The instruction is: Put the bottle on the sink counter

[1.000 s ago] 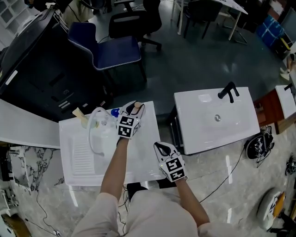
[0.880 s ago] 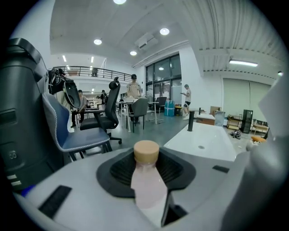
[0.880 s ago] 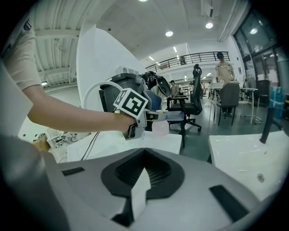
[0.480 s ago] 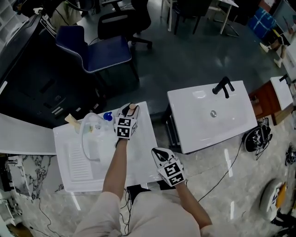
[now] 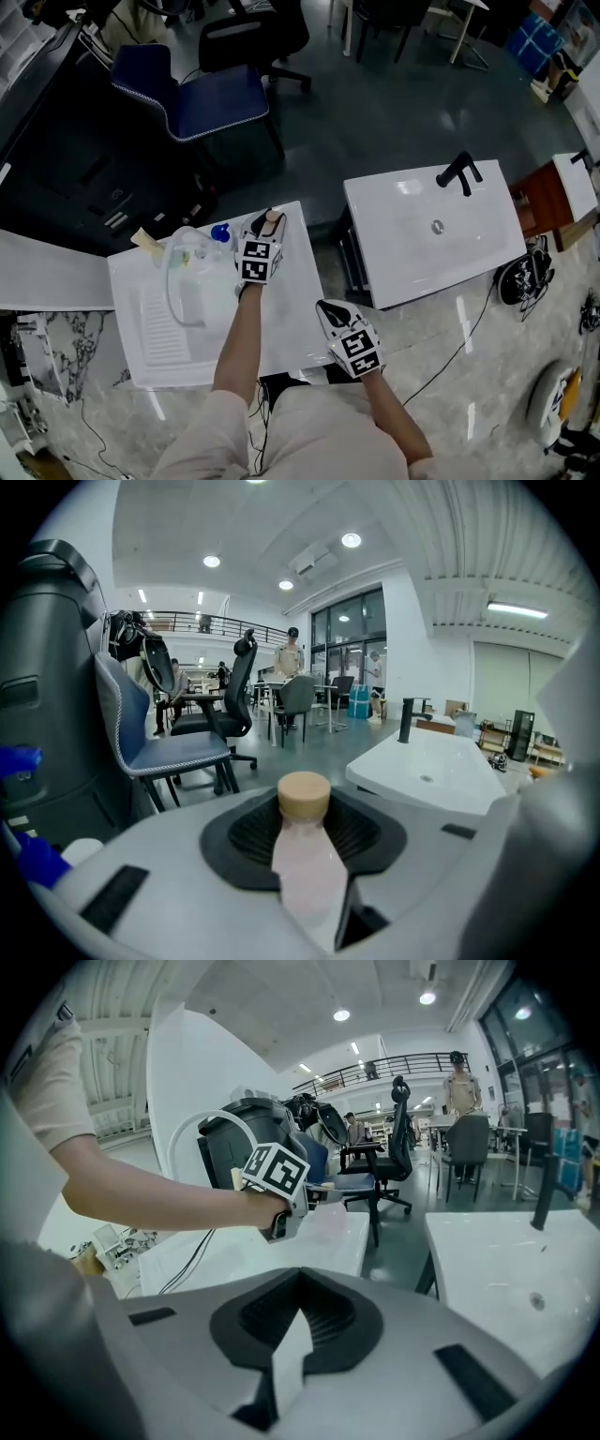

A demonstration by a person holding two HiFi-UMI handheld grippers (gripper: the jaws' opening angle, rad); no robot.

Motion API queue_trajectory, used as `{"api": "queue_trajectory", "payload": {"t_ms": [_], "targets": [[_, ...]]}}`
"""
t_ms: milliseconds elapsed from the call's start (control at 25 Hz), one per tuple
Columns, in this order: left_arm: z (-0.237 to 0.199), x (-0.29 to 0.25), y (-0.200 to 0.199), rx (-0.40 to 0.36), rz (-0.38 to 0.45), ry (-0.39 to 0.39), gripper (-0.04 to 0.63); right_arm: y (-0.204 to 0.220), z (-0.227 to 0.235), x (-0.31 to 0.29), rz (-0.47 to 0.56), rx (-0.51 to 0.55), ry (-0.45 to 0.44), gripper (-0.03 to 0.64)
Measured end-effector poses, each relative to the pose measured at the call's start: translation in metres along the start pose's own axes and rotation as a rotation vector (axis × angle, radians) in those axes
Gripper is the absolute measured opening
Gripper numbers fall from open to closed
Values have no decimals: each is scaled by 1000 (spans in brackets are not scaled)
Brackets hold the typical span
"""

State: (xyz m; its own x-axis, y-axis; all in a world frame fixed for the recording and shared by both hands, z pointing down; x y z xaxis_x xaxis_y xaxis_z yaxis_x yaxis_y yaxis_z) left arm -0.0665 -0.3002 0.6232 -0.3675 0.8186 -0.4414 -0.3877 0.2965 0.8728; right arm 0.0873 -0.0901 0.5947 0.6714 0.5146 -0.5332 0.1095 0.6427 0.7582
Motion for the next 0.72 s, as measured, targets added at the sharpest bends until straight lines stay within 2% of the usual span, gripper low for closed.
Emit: {"api": "queue_trajectory", "payload": {"t_ms": [520, 720], "targets": [[1, 0, 19, 1, -18, 20, 135, 5, 2, -4, 7, -12, 35, 3], [2, 4, 23, -14, 15, 15, 135, 7, 4, -4, -1, -20, 43, 5]]}}
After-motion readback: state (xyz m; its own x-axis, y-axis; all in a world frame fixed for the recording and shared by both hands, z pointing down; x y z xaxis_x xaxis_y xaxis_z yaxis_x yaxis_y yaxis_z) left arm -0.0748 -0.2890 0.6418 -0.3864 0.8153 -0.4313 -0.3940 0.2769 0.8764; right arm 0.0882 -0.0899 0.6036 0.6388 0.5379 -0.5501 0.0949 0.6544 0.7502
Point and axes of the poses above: the fingertips, and each gripper's own axes: x backward along the fingers, z to its right, y out of its underside, the point moved 5 cm from there along x, backward along the fingers, and after that the axes turned 11 degrees about -x, right-handed, at the moved point
